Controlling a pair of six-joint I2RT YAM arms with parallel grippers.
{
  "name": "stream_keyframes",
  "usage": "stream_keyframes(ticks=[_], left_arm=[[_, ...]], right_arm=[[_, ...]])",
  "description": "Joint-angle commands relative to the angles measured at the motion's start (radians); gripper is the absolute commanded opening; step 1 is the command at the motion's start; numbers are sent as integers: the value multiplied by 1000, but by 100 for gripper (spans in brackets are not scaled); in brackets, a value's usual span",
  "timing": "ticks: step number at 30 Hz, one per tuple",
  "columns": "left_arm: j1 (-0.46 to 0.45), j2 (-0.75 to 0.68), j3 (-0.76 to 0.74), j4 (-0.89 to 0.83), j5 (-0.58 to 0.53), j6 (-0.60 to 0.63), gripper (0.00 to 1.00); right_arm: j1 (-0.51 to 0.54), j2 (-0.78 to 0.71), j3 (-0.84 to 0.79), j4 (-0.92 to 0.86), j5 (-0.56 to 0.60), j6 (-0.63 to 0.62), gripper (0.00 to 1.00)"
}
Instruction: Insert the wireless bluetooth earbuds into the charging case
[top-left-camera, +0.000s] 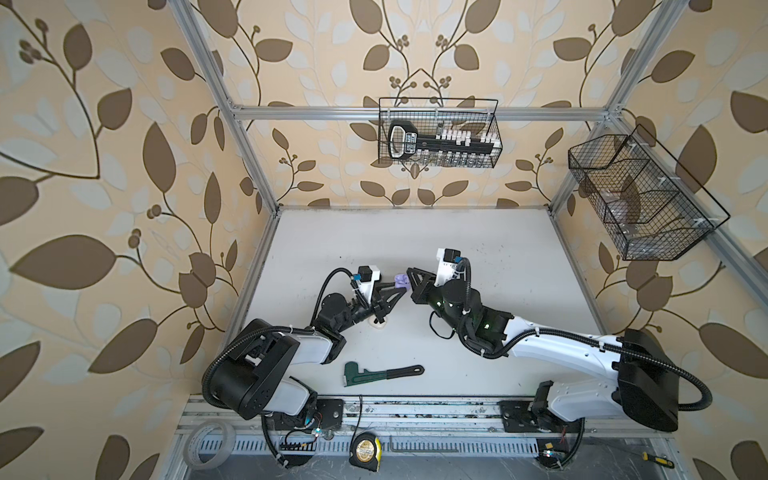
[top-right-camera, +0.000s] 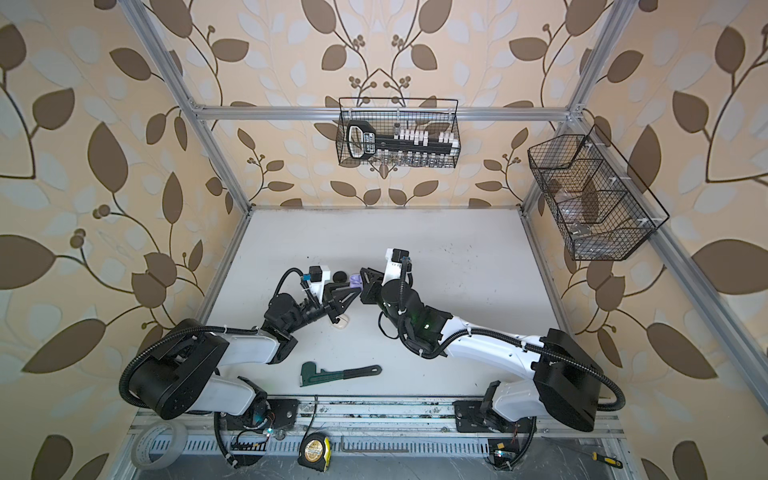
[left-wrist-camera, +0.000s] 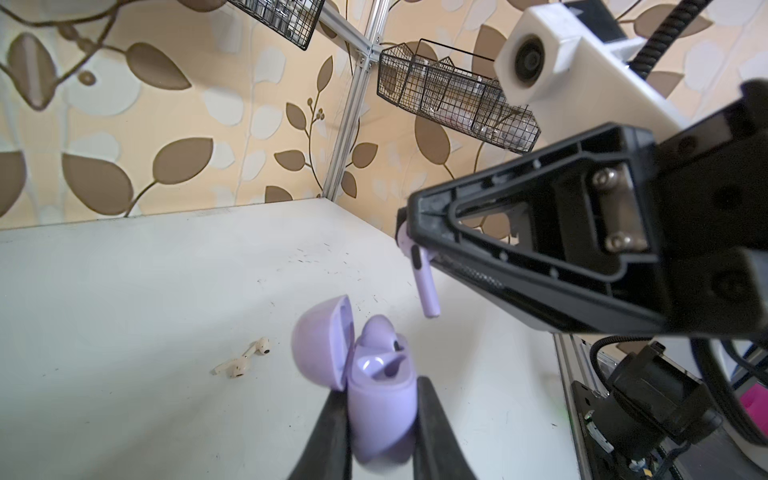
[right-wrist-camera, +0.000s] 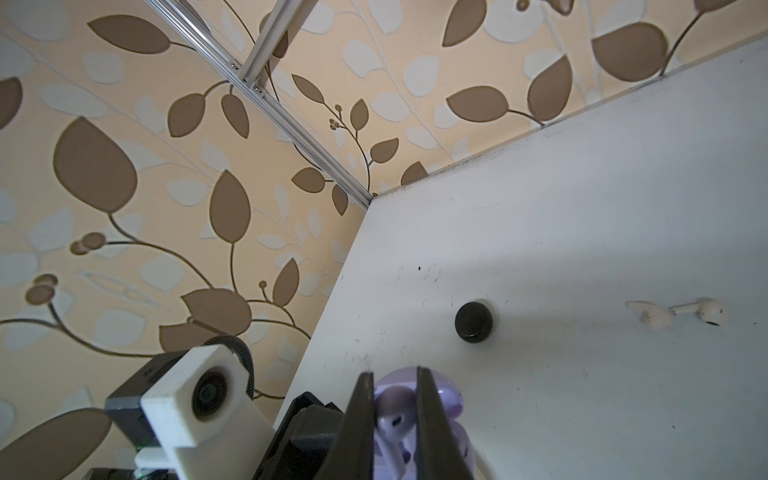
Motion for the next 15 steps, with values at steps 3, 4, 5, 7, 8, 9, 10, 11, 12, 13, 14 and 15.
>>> stream_keyframes(ticks=[3, 4, 5, 7, 8, 9, 10, 11, 12, 13, 14, 15], left_arm=[[-12, -41, -1, 72, 17, 23, 0], [-11, -42, -1, 72, 17, 24, 0], [-12, -42, -1, 73, 17, 24, 0], [-11, -43, -1, 73, 17, 24, 0], [-10, -43, -1, 73, 17, 24, 0], [-11, -43, -1, 73, 17, 23, 0], [-11, -44, -1, 72, 17, 23, 0], [-12, -44, -2, 73, 17, 24, 0], [-11, -46, -2, 74, 17, 24, 0], [-11, -46, -2, 73, 17, 24, 0], [-10, -49, -3, 73, 16, 24, 0], [-11, -49, -4, 74, 15, 25, 0]], right_arm=[[8, 33, 41, 27, 27, 20, 13], [8, 35, 43, 29, 28, 20, 13], [11, 39, 45, 28, 29, 20, 13], [13, 46, 49, 29, 32, 20, 13], [12, 48, 49, 31, 32, 20, 13], [12, 50, 49, 33, 32, 21, 12], [13, 52, 51, 34, 32, 20, 12], [14, 55, 52, 33, 33, 20, 13], [14, 56, 55, 34, 33, 20, 12], [13, 57, 57, 32, 34, 19, 12], [15, 57, 57, 32, 34, 18, 12], [17, 60, 59, 31, 36, 17, 12]])
